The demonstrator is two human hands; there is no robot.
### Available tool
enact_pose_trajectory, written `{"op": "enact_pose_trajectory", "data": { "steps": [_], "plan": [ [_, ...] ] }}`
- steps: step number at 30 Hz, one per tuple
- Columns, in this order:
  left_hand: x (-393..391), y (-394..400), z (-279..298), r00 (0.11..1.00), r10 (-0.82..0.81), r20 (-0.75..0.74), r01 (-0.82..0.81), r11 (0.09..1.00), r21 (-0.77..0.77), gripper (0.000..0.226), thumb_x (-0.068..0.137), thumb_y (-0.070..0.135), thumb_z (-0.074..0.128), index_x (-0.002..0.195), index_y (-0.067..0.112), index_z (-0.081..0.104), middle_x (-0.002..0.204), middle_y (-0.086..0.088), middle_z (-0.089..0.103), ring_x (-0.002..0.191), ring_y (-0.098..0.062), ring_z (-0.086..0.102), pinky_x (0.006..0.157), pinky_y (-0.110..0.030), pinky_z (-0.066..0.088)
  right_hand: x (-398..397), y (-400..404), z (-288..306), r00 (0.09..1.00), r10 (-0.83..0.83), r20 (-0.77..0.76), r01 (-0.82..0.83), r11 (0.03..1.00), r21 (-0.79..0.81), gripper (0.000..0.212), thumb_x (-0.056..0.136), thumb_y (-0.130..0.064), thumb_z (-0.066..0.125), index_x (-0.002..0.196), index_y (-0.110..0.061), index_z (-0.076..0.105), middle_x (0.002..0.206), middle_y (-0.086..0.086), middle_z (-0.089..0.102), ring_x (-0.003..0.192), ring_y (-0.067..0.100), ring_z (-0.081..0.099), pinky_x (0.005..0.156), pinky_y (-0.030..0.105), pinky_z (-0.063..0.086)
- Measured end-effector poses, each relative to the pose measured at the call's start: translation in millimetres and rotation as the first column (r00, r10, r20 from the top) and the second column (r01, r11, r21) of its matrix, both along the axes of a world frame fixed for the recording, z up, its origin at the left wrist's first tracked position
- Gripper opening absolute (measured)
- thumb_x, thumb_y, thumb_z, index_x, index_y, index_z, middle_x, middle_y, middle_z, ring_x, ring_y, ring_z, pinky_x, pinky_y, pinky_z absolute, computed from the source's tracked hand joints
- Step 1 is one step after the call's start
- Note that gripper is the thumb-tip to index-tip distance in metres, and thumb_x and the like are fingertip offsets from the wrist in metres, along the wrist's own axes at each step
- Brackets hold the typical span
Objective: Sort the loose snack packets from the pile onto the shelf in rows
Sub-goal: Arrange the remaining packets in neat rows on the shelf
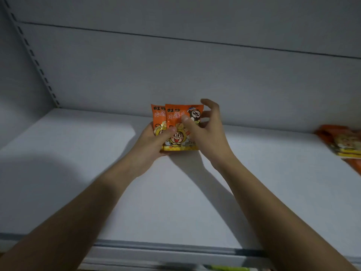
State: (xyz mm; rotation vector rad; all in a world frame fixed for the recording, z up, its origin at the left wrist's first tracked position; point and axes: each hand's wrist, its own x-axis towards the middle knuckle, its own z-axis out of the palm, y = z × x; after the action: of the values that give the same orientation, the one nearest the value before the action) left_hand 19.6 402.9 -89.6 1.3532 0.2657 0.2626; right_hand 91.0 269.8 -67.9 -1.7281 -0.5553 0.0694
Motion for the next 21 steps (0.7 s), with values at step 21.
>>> {"op": "enact_pose_trajectory", "data": {
  "steps": [21],
  "plan": [
    [96.1,-347.1,18.4,0.981,-0.192,-0.017,0.185,0.961,-0.203,0.027,0.094,0.018,0.068,0.121,0.016,0.060,0.110,-0.007,0.076,0.095,-0.025,0.075,0.079,-0.040,0.062,51.7,-388.5,31.1,0.965,-0.160,-0.208,0.121,0.974,-0.189,0.059,0.094,0.000,0.053,0.135,-0.038,0.034,0.110,0.003,0.061,0.082,0.018,0.068,0.069,0.038,0.061]
  ]
}}
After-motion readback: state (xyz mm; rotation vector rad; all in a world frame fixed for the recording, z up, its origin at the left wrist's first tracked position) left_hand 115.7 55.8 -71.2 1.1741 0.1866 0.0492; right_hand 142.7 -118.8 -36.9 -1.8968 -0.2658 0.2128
